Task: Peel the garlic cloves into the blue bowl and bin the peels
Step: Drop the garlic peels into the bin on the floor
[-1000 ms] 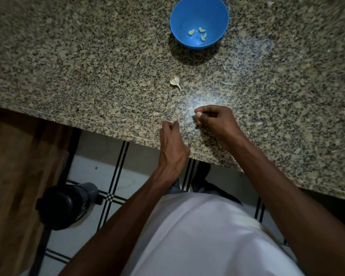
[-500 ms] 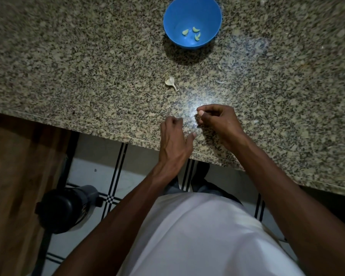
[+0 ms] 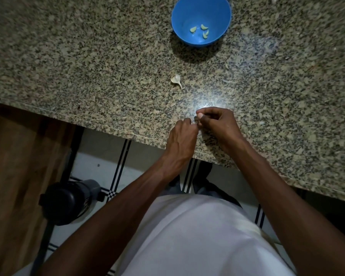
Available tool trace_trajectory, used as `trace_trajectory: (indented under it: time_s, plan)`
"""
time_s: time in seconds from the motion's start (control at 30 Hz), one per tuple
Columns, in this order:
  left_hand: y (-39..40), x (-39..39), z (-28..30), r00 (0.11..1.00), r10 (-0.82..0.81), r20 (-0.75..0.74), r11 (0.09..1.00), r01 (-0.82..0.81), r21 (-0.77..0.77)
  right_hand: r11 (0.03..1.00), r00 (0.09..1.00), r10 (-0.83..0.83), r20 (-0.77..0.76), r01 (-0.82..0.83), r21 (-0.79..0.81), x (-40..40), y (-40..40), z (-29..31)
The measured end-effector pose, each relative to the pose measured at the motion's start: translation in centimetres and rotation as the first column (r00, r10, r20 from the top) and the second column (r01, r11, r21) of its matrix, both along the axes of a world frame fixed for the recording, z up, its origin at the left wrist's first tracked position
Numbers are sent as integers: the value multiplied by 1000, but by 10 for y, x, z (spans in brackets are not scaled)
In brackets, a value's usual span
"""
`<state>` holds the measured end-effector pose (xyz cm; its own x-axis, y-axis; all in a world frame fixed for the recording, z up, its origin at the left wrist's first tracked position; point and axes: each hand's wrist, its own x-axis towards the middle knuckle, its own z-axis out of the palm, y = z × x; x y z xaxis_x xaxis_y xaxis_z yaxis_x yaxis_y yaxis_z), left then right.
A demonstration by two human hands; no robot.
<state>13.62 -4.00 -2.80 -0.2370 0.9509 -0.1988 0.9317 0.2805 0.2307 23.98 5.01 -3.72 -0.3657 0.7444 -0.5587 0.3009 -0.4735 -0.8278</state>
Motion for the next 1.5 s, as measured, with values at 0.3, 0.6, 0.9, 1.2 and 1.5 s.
trace_trajectory:
  time_s: [0.3, 0.6, 0.9, 1.2, 1.5]
  plan:
    - [-22, -38, -21, 946, 200, 256, 971, -227, 77, 999, 999, -14, -47, 12, -44, -38, -7, -3]
    - [-156, -198, 1, -190, 352, 917, 197, -942, -271, 950, 939, 307, -158, -313, -14, -191, -108, 7]
    - [-441, -310, -1, -340, 210, 917, -225, -929, -293, 698, 697, 676, -241, -710, -93, -381, -369, -7]
    - [-621, -335, -14, -483, 87, 871, -558, -748, -359, 429, 442, 872, -211, -897, -109, -465, -545, -19]
    - [-677, -320, -35, -523, -35, 852, -634, -647, -423, 294, 302, 951, -67, -949, -112, -479, -614, -40]
